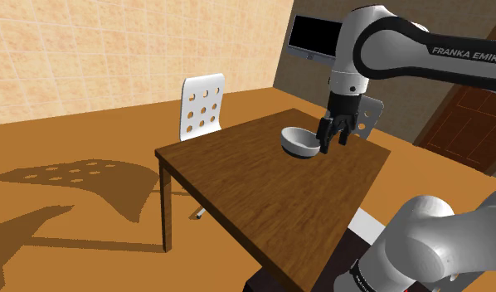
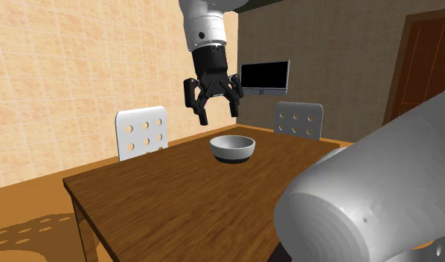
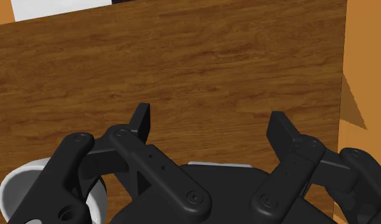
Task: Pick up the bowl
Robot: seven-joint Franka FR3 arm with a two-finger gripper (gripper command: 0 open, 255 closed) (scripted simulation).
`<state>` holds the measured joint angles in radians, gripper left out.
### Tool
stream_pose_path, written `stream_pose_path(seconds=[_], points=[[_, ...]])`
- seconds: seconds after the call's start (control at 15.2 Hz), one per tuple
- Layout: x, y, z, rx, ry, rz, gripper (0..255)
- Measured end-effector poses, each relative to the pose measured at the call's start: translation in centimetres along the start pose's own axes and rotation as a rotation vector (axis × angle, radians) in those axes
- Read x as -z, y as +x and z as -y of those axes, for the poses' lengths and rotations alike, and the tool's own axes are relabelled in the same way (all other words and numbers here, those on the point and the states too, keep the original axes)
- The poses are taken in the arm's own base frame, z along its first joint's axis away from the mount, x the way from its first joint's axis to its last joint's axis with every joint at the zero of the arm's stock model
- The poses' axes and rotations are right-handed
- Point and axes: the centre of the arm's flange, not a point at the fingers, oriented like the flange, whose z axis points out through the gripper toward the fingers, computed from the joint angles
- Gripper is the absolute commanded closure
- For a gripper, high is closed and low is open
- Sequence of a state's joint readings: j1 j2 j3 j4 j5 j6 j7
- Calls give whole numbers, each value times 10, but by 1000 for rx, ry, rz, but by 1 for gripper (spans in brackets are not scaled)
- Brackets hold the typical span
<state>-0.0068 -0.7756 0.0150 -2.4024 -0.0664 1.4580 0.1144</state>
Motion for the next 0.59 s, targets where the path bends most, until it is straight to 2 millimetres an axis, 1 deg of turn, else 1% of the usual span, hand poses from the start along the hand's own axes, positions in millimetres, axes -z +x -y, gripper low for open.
stream_pose_path(seconds=[0.07,0.2,0.46,0.59], points=[[0,0,0,0,0,0,0],[-7,11,-7,0,0,-3,0],[-23,49,-31,1,-1,-15,0],[-34,68,-44,1,-1,-21,0]])
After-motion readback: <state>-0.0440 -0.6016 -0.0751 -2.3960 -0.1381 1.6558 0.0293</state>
